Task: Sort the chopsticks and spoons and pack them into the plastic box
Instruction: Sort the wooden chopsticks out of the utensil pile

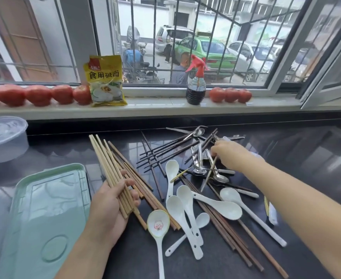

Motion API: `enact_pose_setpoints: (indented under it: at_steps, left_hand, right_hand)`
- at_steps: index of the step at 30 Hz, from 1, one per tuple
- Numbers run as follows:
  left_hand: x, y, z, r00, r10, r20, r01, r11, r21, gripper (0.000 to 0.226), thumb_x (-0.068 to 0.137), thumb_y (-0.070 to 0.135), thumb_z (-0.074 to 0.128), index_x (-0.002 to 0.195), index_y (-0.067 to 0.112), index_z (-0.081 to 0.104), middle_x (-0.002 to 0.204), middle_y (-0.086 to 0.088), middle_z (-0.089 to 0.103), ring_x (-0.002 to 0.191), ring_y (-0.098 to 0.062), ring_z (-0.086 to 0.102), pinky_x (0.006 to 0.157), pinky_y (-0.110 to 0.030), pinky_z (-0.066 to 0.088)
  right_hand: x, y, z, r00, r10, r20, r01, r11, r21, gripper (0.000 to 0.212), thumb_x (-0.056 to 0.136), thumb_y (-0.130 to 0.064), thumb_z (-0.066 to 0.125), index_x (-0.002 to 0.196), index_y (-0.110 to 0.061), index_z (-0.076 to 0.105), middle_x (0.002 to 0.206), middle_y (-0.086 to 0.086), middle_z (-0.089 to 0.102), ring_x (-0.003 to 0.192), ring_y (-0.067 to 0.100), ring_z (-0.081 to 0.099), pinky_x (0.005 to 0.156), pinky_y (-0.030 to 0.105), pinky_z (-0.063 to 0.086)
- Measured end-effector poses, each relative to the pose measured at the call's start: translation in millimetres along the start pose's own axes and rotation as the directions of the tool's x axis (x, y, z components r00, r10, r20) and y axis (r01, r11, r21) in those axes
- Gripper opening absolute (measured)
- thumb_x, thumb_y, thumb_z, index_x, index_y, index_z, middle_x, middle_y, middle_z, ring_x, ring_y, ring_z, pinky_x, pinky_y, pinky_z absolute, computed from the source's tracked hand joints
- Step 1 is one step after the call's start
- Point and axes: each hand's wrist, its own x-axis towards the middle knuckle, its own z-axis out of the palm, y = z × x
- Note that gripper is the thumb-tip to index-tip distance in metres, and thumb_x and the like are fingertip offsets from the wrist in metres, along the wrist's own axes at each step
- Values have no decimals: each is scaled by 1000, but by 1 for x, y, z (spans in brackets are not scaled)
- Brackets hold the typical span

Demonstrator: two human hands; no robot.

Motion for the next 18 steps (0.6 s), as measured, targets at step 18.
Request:
enact_pose_setpoints:
  at_steps: [18]
  left_hand:
    - [-11,7,4,995,-62,84,54,995,86,15,111,21,40,116,11,50,71,-2,50,49,-12,44,39,-21,37]
  right_hand:
    - [-73,21,-60,756,533,-380,-360,823,439,8,93,-14,65,97,-12,71,91,16,71,87,39,64,75,41,52]
